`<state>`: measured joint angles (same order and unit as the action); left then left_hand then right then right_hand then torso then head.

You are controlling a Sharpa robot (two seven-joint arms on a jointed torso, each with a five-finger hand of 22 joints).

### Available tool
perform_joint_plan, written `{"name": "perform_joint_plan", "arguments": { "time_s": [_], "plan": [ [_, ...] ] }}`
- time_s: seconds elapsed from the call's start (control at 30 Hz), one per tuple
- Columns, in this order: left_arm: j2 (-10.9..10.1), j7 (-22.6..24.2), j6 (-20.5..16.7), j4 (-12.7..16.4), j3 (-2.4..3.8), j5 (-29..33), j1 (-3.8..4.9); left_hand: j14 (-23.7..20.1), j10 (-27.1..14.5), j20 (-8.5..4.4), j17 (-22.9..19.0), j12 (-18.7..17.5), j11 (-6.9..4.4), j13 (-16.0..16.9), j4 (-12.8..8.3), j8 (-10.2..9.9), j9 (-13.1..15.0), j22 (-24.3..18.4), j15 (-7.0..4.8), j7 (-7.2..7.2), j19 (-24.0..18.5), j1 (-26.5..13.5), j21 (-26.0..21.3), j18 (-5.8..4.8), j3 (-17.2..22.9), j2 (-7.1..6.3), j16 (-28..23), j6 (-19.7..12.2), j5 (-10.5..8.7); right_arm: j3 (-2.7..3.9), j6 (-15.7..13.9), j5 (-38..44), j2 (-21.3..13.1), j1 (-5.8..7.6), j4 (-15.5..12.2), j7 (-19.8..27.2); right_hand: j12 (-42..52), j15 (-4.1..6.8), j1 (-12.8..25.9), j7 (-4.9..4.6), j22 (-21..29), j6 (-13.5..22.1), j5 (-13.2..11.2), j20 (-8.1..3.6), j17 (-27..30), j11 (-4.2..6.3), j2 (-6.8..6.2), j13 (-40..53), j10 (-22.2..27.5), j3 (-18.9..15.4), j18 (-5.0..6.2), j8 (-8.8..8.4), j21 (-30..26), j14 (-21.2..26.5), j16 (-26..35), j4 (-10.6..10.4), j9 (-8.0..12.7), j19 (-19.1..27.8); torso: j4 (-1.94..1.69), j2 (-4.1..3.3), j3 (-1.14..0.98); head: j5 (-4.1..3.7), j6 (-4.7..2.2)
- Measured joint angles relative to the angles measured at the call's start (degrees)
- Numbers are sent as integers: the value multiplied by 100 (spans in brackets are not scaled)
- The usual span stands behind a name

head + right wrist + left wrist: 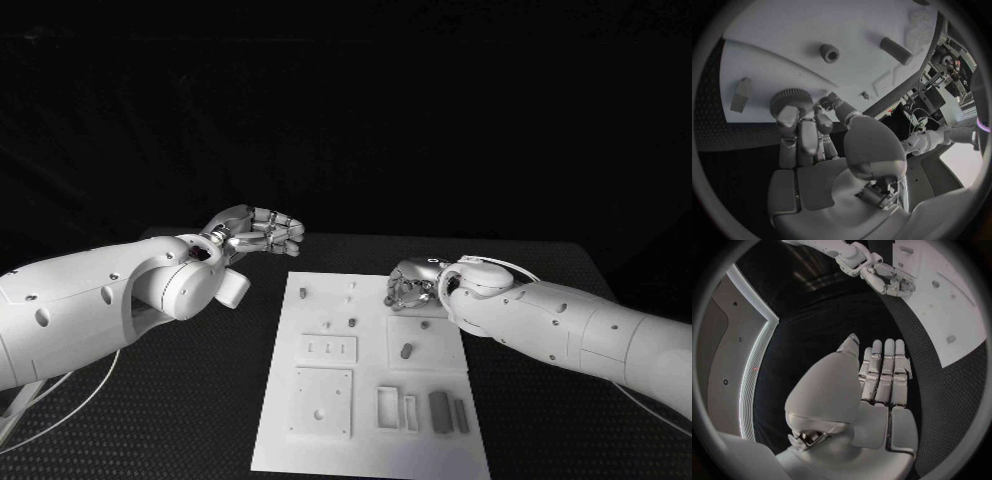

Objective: Assemble the parts on the task board

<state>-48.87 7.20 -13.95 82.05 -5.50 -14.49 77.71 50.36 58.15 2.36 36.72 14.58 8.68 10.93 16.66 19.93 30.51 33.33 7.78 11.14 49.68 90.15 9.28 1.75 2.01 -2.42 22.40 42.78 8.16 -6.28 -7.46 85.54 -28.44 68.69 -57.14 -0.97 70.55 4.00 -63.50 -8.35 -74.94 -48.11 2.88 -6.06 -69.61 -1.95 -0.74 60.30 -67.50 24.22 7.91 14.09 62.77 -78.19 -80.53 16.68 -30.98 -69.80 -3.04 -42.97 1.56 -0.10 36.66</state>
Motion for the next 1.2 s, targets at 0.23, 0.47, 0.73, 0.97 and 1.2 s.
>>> {"name": "perform_joint_plan", "arguments": {
  "time_s": [0.23,0.47,0.73,0.97,1.2],
  "plan": [
    [4,0,0,-10,0,-2,1,0,0,0,5,0,0,5,0,0,4,0,0,0,0,0,0,-1,0,0,-10,0,0,0,-1,8,10,-6,-11,-3,0,12,8,15,0,-68,0,-31,6,21,54,27,-20,63,-1,21,0,-12,-1,0,-2,-10,-4,1,-1,1,15],
    [-2,0,0,-9,0,-3,3,0,0,0,10,0,0,5,0,0,3,-5,0,0,0,0,0,-1,0,0,-22,0,0,2,-23,10,28,-13,5,-4,0,21,31,9,0,-95,0,-32,6,21,76,38,-60,95,-1,34,0,-21,-21,0,0,-10,-8,0,-1,7,18],
    [-4,0,-1,-6,0,-5,11,0,0,0,15,0,0,9,0,0,3,-5,0,0,-1,0,-20,-3,0,0,-22,0,0,4,-52,10,47,-16,16,-7,0,20,30,7,0,-100,0,-32,6,21,76,38,-60,110,0,38,0,-20,-21,-16,3,-10,-4,-8,-1,18,32],
    [-1,0,-1,-10,0,-6,13,0,0,1,21,0,0,9,0,0,8,-8,0,0,-1,0,-20,-3,0,0,-22,0,0,4,-72,11,59,-20,25,-12,0,20,30,8,0,-101,0,-32,6,21,76,37,-60,126,0,53,23,-20,-21,0,12,-10,-4,-9,-1,23,51],
    [-1,0,-1,-11,0,-7,14,0,0,1,23,0,0,8,0,0,8,-9,0,0,-1,0,-20,-4,0,0,-22,0,-23,6,-85,12,66,-27,30,-16,0,20,30,11,0,-104,0,-31,6,21,76,37,-60,129,0,54,23,-20,-20,-3,14,-9,-4,-9,0,31,66]
  ]
}}
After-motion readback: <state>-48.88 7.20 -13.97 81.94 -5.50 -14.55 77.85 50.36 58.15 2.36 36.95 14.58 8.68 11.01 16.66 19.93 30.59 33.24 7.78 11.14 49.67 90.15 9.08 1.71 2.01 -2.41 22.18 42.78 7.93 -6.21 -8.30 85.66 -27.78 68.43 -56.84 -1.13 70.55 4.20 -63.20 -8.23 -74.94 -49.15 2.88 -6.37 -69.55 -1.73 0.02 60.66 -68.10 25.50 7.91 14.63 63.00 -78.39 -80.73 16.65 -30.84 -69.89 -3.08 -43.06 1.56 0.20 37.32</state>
